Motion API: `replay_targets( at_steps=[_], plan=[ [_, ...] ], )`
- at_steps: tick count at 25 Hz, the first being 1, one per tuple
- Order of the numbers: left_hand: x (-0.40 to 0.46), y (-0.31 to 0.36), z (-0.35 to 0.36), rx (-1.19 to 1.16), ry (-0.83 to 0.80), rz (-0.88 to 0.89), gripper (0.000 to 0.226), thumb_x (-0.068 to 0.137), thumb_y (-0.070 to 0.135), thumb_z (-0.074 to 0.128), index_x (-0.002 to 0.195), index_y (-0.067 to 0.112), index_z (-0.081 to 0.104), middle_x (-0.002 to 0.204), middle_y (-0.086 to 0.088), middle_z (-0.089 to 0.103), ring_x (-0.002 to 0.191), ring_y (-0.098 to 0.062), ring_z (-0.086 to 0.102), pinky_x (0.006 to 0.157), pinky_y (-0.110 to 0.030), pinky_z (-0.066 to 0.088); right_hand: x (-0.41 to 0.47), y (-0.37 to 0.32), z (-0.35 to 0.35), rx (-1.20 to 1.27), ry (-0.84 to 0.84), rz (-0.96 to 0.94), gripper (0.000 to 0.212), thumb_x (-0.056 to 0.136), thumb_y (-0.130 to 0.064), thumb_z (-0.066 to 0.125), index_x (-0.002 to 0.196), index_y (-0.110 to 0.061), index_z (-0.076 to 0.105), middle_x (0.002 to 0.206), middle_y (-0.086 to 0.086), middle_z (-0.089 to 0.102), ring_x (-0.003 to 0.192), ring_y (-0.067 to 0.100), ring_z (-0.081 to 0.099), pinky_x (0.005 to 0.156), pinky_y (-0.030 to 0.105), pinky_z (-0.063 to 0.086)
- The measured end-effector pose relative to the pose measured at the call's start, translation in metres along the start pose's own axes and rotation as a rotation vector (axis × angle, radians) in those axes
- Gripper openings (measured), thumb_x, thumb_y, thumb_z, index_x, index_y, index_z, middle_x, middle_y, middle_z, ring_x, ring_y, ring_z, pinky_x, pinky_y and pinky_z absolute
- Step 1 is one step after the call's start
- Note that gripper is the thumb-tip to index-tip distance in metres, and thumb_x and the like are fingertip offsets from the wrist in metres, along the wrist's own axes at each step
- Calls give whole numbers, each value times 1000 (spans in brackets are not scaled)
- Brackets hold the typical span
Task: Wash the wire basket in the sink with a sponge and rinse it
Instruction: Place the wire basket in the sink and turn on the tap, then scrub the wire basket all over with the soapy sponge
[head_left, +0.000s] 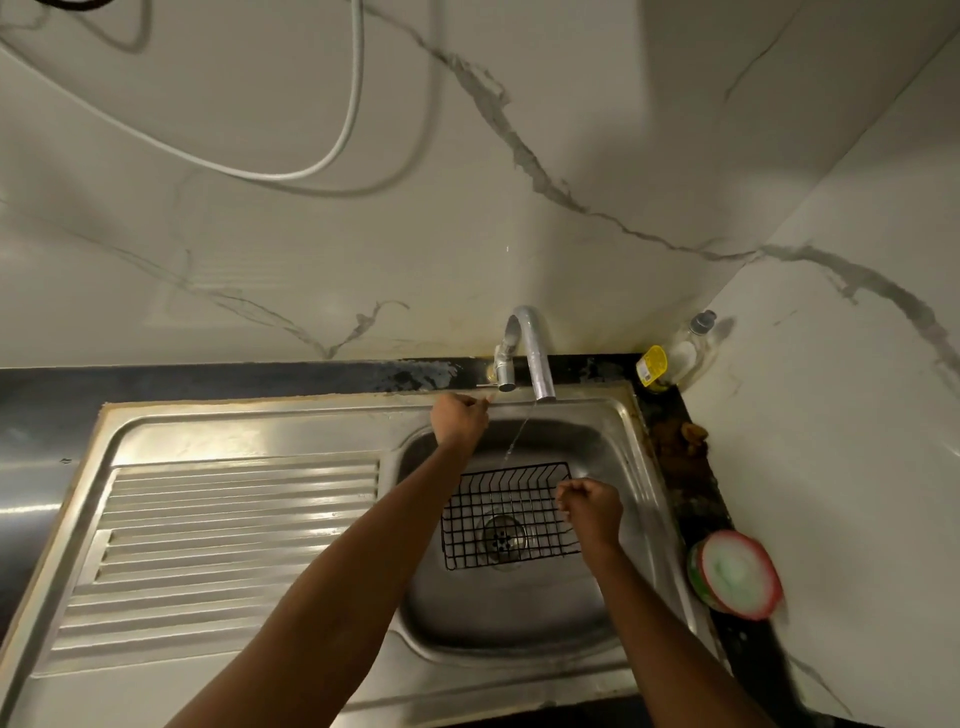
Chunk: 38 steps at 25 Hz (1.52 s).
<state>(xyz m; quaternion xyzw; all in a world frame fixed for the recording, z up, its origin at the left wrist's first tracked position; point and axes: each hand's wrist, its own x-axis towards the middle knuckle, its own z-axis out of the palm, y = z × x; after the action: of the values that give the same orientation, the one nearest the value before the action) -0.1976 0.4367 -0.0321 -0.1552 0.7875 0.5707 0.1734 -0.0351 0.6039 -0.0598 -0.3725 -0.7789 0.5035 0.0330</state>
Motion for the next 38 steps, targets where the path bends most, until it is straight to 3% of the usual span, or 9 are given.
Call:
replay_targets(
  at_steps=[3,7,11,15,18,21,27,35,38],
  plan=[
    [-26,-21,9,95,-39,42,10,96,24,72,97,14,73,92,-2,76,84,-13,74,84,-36,64,-14,0,-7,-18,15,-8,16,85,-7,69,73,-15,76,63,5,71,56,16,65,54,30,54],
    [-72,-39,36,214,-165,99,10,95,19,74,88,13,77,85,-4,77,77,-12,73,74,-25,61,-26,18,-40,-11,137,-12,11,78,-12,69,70,-18,73,65,-2,71,62,19,69,58,39,59],
    [-120,-46,82,312,-254,121,21,91,11,72,71,14,79,70,-4,77,67,-16,75,69,-32,65,-47,12,-101,-64,377,-54,17,80,0,67,82,-14,76,79,4,74,73,19,66,66,28,51],
    [-167,-45,131,225,-449,122,15,90,0,69,86,6,82,73,-7,77,57,-11,70,57,-25,58,-46,29,-164,-311,617,-22,16,81,-3,66,93,-6,77,93,15,74,85,35,69,73,34,51],
    [-193,-48,162,158,-514,78,11,88,0,73,86,8,81,68,-3,76,59,-14,70,55,-26,54,-39,47,-188,-573,417,88,41,85,-16,71,124,-10,67,120,13,68,110,32,63,92,42,52],
    [-210,-49,181,118,-519,24,9,84,5,82,89,12,79,73,-9,79,54,-11,71,52,-22,53,-34,54,-192,-777,269,138,57,84,-32,76,134,-14,57,128,9,63,119,29,59,97,41,50],
    [-216,-53,199,107,-506,6,24,79,2,80,80,26,74,75,-10,79,74,-32,79,70,-39,63,-24,64,-189,-885,239,115,56,80,-38,78,127,-12,61,122,8,65,113,26,60,92,36,52],
    [-221,-66,204,193,-500,20,31,74,13,89,104,19,81,86,-6,80,77,-19,79,77,-41,66,-26,59,-205,-809,241,36,59,75,-60,73,118,-21,65,106,2,70,98,25,66,82,37,56],
    [-223,-64,200,182,-487,12,30,76,16,89,105,18,81,82,-6,80,75,-17,78,76,-38,65,-21,53,-212,-863,174,30,45,84,-41,72,122,-17,67,112,6,71,104,27,67,85,36,56]
  ],
)
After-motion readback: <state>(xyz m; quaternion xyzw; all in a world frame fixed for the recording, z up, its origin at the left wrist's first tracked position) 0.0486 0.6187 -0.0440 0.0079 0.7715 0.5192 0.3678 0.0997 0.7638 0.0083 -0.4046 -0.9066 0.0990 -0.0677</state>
